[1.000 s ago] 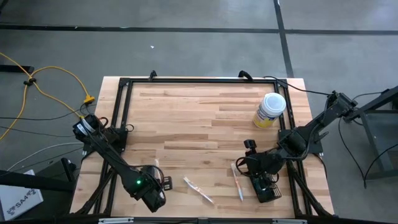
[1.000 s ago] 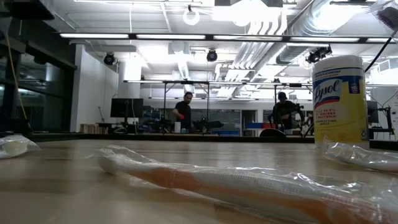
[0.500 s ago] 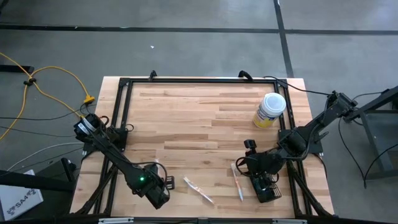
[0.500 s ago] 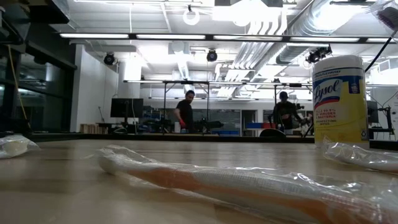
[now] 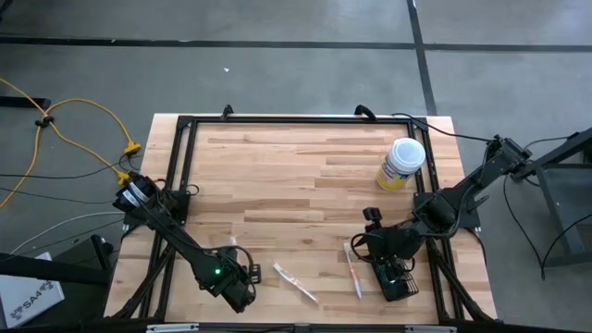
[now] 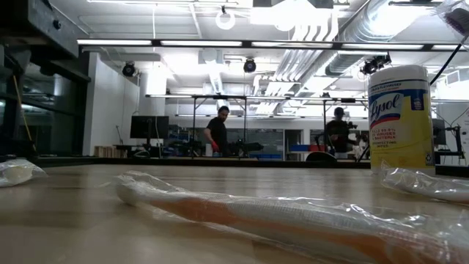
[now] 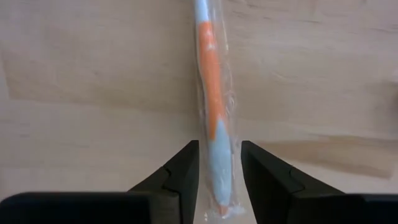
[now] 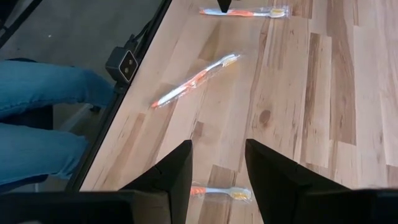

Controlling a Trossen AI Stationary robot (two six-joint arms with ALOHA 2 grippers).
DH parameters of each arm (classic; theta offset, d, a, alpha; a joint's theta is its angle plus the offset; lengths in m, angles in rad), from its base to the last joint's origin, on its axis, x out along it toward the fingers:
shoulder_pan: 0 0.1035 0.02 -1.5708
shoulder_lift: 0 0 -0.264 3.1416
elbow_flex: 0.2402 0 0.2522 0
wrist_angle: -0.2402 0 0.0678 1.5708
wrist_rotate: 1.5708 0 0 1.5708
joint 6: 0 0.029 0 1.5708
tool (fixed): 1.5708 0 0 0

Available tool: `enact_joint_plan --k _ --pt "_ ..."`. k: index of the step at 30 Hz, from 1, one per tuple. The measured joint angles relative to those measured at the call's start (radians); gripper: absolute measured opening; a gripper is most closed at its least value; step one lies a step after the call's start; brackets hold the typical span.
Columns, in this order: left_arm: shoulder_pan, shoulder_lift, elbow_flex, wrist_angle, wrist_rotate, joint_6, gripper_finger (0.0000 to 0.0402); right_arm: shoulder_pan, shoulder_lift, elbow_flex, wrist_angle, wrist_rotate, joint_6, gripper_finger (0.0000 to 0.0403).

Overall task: Pick & Place toothbrushing station
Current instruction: Put the orange toothbrush into the mesh organizer

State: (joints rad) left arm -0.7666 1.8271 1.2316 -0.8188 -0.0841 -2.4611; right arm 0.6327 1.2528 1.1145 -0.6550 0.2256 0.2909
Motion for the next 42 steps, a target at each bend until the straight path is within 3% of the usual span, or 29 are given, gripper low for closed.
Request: enact_joint_plan --k 23,36,42 --pt "0.005 0.042 0.000 0.019 -0.024 0.011 0.0110 0.000 0.000 0.000 -0.001 -0.001 0.000 0.0139" --pt "0.006 0.042 0.000 0.041 -0.022 0.008 0.0031 0.000 0.000 0.000 -0.001 -0.001 0.000 0.0139" --pt "0.006 0.042 0.000 0.042 -0.022 0.008 0.0020 0.000 0.000 0.000 -0.001 -0.001 0.000 0.0139"
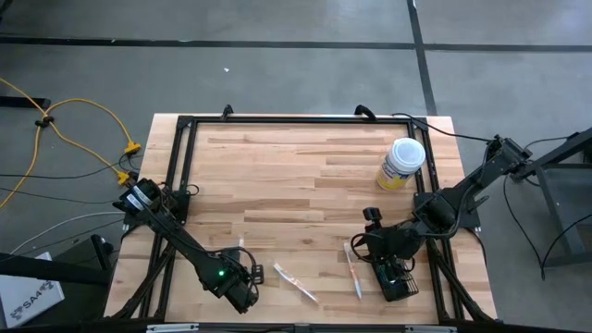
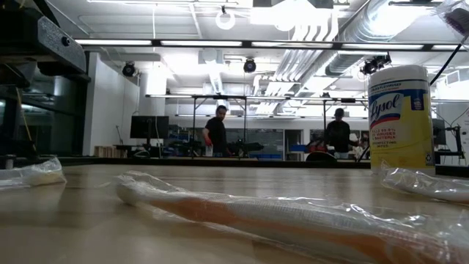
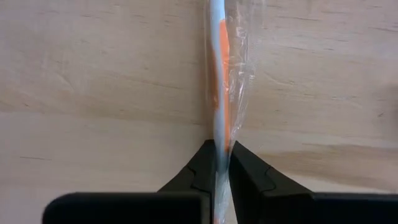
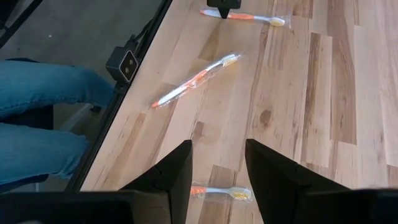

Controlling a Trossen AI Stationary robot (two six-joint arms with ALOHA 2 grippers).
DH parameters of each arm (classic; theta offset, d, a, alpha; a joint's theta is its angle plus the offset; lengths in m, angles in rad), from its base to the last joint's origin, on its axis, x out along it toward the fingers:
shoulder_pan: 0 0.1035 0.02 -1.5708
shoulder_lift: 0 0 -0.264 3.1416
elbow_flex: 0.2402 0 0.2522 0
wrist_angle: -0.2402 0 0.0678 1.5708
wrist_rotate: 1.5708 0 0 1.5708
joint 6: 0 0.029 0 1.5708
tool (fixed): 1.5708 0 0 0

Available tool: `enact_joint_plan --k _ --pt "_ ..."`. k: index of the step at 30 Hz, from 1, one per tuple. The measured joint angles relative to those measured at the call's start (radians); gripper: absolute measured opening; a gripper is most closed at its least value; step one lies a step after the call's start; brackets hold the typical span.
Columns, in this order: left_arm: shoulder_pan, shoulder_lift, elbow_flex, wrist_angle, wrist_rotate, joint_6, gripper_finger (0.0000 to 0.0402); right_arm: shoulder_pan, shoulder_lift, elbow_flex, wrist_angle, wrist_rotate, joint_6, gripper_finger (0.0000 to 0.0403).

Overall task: Pick & Place toothbrushing station
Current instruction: Put the orange toothbrush into the mesh organizer

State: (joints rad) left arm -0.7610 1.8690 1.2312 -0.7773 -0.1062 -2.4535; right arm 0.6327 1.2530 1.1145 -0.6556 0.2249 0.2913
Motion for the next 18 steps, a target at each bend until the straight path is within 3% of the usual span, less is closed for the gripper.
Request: enact_joint_plan --k 18 --pt "0.000 0.000 0.000 0.000 -0.001 0.078 0.0017 0.000 0.000 0.000 0.000 0.000 0.000 0.0139"
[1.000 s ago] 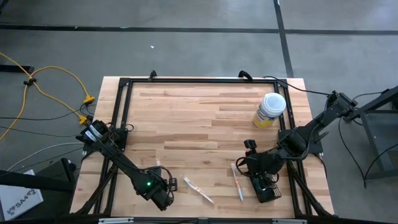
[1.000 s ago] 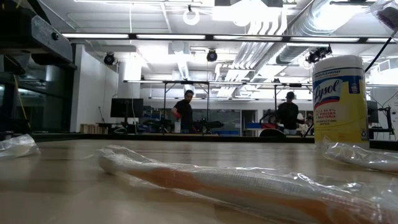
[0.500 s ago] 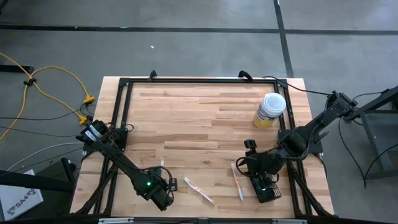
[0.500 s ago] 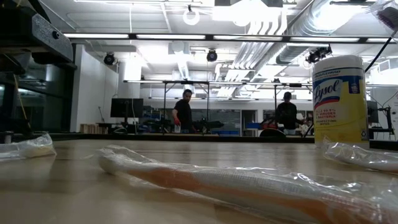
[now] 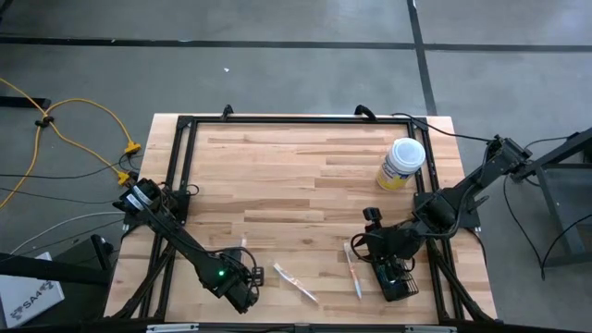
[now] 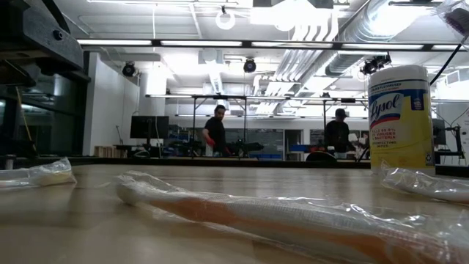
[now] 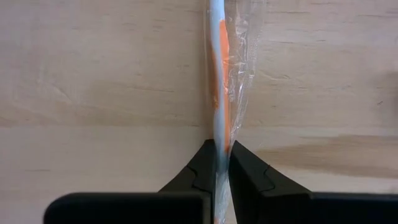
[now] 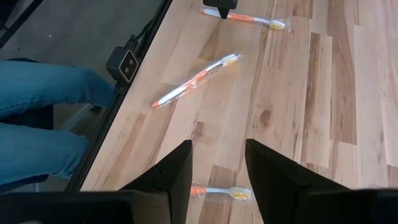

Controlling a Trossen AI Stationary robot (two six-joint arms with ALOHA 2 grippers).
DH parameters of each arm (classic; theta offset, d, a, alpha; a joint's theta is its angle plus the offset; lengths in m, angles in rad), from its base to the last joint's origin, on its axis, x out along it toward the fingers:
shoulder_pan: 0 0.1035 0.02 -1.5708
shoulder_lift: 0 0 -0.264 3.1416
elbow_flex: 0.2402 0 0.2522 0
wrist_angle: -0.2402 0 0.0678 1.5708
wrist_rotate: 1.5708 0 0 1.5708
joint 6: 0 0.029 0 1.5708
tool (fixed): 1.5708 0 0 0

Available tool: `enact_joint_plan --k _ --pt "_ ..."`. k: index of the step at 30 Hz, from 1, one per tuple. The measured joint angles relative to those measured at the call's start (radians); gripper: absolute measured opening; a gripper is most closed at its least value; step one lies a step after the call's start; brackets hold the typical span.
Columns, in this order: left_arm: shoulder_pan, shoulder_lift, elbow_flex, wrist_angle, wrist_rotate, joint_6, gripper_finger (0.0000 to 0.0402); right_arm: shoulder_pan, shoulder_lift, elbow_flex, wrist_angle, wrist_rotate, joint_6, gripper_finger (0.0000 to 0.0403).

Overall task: Pick & Place toothbrushing station
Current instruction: Put the orange toothbrush into the mesh organizer

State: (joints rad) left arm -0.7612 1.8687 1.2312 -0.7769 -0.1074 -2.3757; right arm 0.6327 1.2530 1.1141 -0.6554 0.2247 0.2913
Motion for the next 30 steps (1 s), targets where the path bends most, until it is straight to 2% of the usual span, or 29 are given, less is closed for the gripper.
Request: enact_joint_plan --k 5,30 --pt "0.000 0.000 0.000 0.000 -0.015 0.018 0.0017 0.000 0.000 0.000 0.000 0.000 0.000 0.0139" --pt "-0.010 -0.030 0.006 0.034 -0.348 0.288 0.0016 0.000 0.000 0.000 0.000 0.000 0.000 0.0139"
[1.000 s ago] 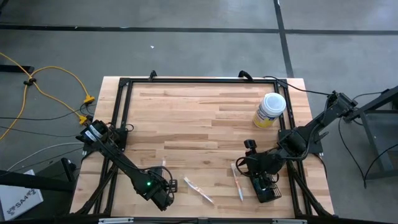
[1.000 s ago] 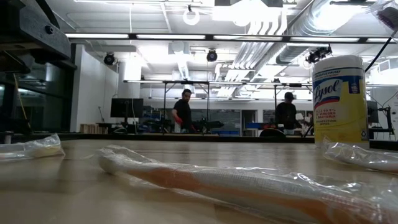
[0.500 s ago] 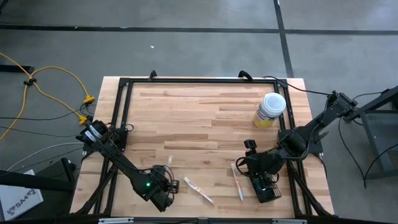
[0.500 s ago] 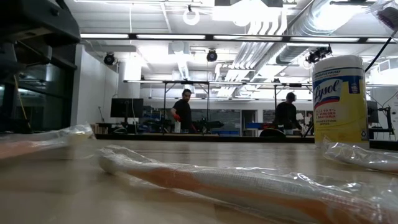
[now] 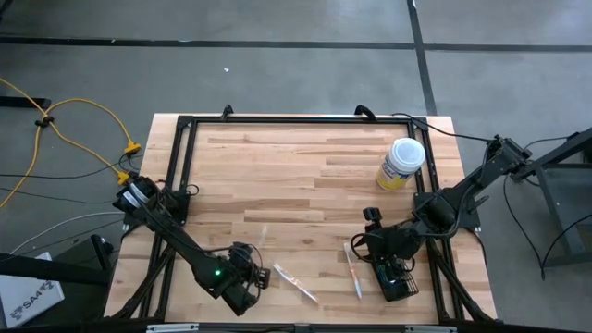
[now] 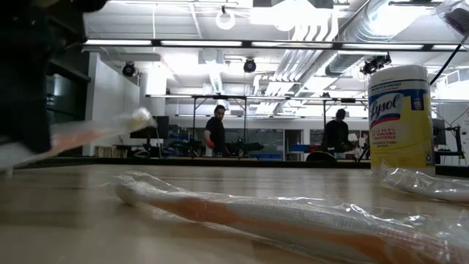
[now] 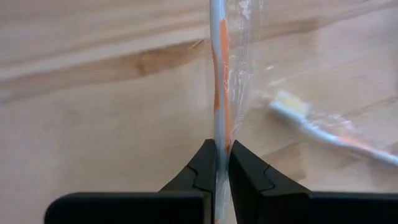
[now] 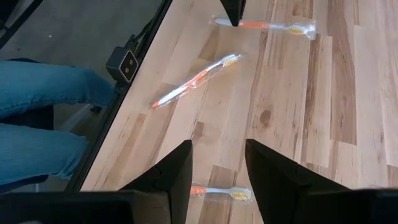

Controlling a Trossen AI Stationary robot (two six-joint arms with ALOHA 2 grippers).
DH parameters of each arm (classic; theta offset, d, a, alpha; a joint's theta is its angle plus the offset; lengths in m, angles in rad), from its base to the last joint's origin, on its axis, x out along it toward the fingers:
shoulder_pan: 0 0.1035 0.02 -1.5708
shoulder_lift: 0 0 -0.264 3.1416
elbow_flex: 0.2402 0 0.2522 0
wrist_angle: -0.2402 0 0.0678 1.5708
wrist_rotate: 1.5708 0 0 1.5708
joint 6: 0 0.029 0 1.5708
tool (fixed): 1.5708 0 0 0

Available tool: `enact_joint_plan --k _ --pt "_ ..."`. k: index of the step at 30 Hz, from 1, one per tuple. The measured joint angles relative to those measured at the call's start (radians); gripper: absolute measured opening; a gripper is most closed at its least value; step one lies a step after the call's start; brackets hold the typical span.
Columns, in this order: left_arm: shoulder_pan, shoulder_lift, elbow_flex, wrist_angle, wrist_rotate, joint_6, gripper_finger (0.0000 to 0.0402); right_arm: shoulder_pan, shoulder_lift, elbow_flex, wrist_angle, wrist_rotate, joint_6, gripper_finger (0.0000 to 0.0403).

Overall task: Pick & Place toothbrushing station
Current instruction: Put the orange toothbrush into the mesh organizer

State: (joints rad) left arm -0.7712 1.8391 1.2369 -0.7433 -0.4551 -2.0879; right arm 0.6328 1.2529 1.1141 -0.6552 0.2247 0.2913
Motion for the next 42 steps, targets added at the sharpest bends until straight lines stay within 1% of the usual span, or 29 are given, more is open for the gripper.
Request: enact_joint_plan --k 6,10,14,25,33,37,42 --pt "0.000 -0.023 0.000 0.036 -0.102 0.116 0.0016 0.000 0.000 0.000 0.000 0.000 0.000 0.0139" --pt "0.004 -0.032 0.000 0.124 -0.176 0.270 0.0016 0.000 0.000 0.000 0.000 0.000 0.000 0.0139" --pt "0.011 -0.032 0.000 0.240 -0.235 0.460 0.0016 0.000 0.000 0.000 0.011 0.000 0.000 0.0139" --pt "0.087 -0.032 0.000 0.493 -0.227 0.890 0.0016 0.000 0.000 0.000 0.080 0.002 0.004 0.0139" --pt "0.140 -0.032 0.000 0.738 -0.163 1.225 0.0016 0.000 0.000 0.000 0.145 0.009 0.003 0.0139" --pt "0.148 -0.032 0.000 0.798 -0.158 1.321 0.0016 -0.010 0.000 0.000 0.166 0.011 0.003 0.0139" --pt "0.148 -0.032 0.000 0.823 -0.158 1.371 0.0016 -0.039 0.010 0.000 0.185 0.012 0.003 0.0139"
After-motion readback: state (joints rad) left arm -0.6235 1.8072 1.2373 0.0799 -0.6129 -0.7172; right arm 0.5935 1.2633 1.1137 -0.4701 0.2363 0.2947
